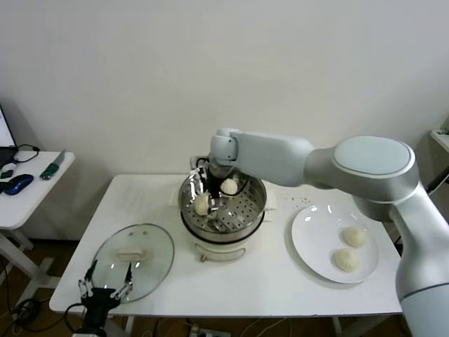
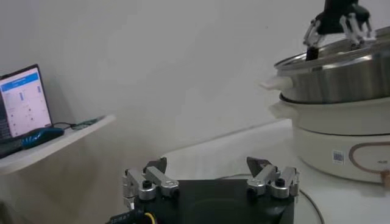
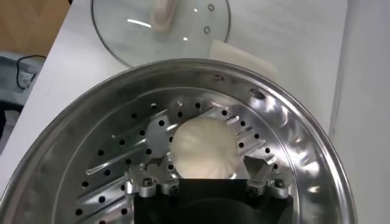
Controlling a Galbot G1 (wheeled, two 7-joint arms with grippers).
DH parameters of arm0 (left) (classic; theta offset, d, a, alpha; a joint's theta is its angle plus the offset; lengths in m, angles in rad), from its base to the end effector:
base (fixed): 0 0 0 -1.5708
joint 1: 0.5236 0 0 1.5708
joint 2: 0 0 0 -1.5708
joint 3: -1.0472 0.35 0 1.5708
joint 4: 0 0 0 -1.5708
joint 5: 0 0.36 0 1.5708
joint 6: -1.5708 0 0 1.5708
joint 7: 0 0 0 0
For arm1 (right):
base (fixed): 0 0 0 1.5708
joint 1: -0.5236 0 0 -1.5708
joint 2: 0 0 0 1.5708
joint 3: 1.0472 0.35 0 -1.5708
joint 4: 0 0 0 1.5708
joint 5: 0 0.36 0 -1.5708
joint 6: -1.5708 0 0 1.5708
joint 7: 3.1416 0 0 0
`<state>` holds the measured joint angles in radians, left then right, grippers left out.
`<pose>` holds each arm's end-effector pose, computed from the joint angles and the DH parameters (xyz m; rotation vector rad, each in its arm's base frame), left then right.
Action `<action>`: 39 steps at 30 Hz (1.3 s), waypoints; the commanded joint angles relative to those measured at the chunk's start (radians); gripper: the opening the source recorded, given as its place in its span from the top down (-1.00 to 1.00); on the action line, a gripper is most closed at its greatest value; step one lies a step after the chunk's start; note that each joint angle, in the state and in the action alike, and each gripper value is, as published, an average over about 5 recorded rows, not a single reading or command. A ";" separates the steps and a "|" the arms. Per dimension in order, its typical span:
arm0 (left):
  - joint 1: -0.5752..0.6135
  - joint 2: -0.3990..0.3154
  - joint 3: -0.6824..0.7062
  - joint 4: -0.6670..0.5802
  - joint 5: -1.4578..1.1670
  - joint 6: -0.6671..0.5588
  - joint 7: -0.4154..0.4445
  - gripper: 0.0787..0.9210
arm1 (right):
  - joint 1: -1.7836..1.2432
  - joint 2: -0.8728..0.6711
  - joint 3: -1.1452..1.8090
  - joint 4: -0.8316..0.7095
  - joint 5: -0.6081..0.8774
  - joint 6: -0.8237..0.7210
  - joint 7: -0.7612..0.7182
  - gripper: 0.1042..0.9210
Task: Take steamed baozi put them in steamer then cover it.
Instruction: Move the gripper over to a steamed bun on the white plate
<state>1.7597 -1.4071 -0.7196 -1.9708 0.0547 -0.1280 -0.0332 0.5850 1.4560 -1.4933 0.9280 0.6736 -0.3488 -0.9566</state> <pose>0.1177 0.0979 -0.3613 0.1275 -2.9400 -0.4503 0.5984 0.1934 -0.0878 1.5131 -1.3630 1.4246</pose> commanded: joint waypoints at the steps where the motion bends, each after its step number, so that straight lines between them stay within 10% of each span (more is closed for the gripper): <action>1: 0.000 -0.002 -0.001 -0.002 -0.001 0.002 -0.001 -0.77 | 0.206 -0.170 -0.031 0.158 -0.002 0.064 -0.099 -0.76; 18: 0.009 -0.009 -0.006 -0.004 -0.003 0.022 -0.022 -0.77 | 0.201 -0.793 -0.067 0.580 -0.299 0.080 -0.134 -0.76; 39: 0.018 -0.039 -0.020 -0.012 0.039 0.042 -0.024 -0.77 | -0.482 -0.977 0.379 0.369 -0.654 0.152 -0.159 -0.76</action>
<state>1.7769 -1.4416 -0.7394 -1.9841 0.0842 -0.0899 -0.0553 0.3723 0.5618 -1.3039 1.3448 0.1727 -0.2227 -1.1035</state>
